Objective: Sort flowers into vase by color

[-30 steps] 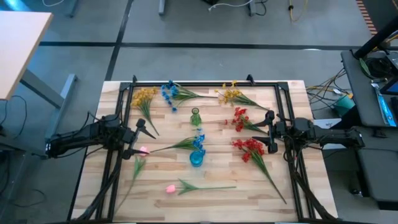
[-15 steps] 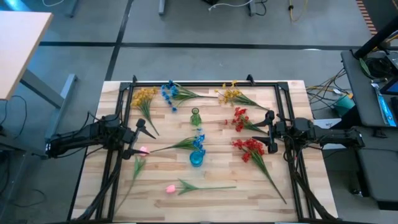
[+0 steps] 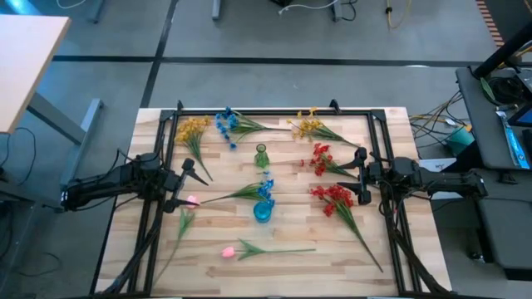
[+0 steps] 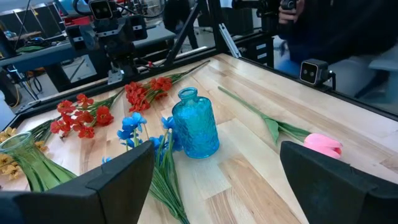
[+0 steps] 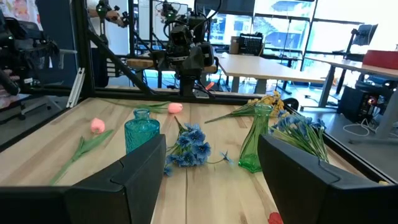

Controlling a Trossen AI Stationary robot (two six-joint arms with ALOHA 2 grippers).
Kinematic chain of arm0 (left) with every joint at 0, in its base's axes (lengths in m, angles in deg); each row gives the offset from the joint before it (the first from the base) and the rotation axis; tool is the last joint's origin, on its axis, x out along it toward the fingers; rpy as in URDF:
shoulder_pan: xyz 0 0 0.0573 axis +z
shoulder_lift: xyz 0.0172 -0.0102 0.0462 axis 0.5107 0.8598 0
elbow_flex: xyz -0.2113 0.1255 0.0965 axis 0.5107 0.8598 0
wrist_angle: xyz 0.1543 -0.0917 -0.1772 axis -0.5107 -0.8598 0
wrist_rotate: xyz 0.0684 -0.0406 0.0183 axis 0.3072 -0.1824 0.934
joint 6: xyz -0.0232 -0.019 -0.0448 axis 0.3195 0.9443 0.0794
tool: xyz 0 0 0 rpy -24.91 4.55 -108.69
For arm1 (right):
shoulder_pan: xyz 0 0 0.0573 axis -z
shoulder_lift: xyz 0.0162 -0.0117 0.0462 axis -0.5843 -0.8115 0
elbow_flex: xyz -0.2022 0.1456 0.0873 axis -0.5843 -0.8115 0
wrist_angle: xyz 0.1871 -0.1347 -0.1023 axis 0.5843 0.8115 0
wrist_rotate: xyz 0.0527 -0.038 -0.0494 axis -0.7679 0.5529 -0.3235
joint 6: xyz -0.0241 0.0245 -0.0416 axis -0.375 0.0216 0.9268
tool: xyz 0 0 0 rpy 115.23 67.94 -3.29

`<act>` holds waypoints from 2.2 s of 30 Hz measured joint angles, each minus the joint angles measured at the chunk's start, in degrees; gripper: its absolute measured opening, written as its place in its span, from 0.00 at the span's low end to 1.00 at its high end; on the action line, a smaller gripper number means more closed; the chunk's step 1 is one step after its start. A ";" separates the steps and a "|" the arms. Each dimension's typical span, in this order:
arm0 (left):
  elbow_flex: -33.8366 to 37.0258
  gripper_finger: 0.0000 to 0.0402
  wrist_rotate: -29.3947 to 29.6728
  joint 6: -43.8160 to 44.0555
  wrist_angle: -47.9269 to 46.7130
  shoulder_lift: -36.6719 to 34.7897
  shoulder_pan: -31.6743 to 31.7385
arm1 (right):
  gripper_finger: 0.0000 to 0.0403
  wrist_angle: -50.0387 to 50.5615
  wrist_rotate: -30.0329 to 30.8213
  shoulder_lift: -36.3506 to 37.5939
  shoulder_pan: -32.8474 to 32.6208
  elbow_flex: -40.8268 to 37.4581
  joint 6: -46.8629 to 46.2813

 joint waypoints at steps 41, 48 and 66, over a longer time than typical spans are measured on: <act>2.82 0.82 -10.71 39.47 65.97 1.90 -0.08 | 0.61 42.43 5.34 -37.19 -0.02 30.37 -56.02; 2.67 0.82 10.93 44.16 46.68 4.49 -0.06 | 0.61 48.46 -7.39 -40.57 -0.53 32.77 -64.06; 2.36 0.82 20.53 66.92 33.76 21.81 -0.06 | 0.61 61.81 -15.32 -49.00 -13.51 38.83 -77.25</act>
